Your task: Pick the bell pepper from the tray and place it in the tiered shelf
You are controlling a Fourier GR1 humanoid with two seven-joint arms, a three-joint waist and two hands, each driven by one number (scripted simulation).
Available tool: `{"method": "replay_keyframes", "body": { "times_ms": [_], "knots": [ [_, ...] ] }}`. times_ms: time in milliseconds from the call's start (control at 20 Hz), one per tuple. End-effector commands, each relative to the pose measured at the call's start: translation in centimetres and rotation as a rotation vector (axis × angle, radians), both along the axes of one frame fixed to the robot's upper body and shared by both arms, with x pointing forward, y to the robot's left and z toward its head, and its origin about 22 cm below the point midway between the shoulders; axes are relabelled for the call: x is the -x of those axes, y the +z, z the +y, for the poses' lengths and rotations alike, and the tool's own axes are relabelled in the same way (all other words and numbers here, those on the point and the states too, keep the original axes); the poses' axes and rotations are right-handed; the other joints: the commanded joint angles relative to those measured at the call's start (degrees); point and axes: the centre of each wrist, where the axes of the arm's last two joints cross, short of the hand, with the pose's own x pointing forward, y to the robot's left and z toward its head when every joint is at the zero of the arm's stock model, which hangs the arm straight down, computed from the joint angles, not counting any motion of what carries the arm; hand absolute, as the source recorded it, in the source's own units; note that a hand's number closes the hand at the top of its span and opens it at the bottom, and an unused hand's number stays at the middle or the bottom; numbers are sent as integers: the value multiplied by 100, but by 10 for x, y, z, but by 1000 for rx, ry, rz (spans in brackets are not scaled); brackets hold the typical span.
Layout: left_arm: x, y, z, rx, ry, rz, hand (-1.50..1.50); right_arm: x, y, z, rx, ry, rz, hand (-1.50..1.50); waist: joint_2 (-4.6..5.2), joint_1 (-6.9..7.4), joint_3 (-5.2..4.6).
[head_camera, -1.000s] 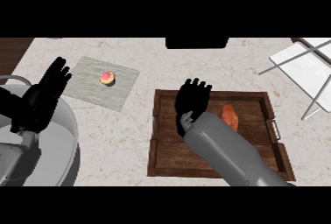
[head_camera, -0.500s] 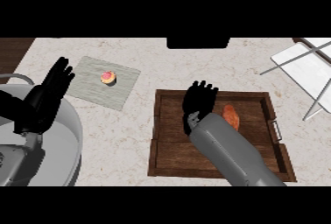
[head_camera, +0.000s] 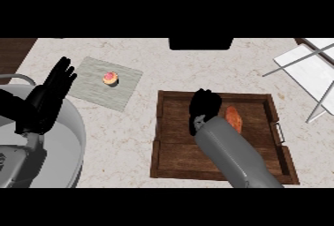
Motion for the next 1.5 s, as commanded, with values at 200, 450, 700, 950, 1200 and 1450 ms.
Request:
{"method": "replay_keyframes", "body": {
  "times_ms": [200,450,700,950,1200,1450],
  "knots": [
    [-5,-32,-2,6,39,38,0,-1,-17,3,120,37,19,150,107,-26,-52],
    [11,-20,-1,17,37,39,0,6,-15,7,117,69,-75,150,77,4,-49],
    [9,-12,1,24,57,51,0,64,-25,11,-197,447,-78,150,17,-198,-39],
    [8,-5,12,16,83,42,0,116,-21,-5,-413,652,-143,150,8,-308,-41],
    [15,-16,18,9,112,58,0,135,49,-21,-748,601,-431,150,-12,-431,-43],
    [18,-8,13,16,80,49,0,156,108,-70,-808,550,-674,150,13,-276,-46]
  ]
}}
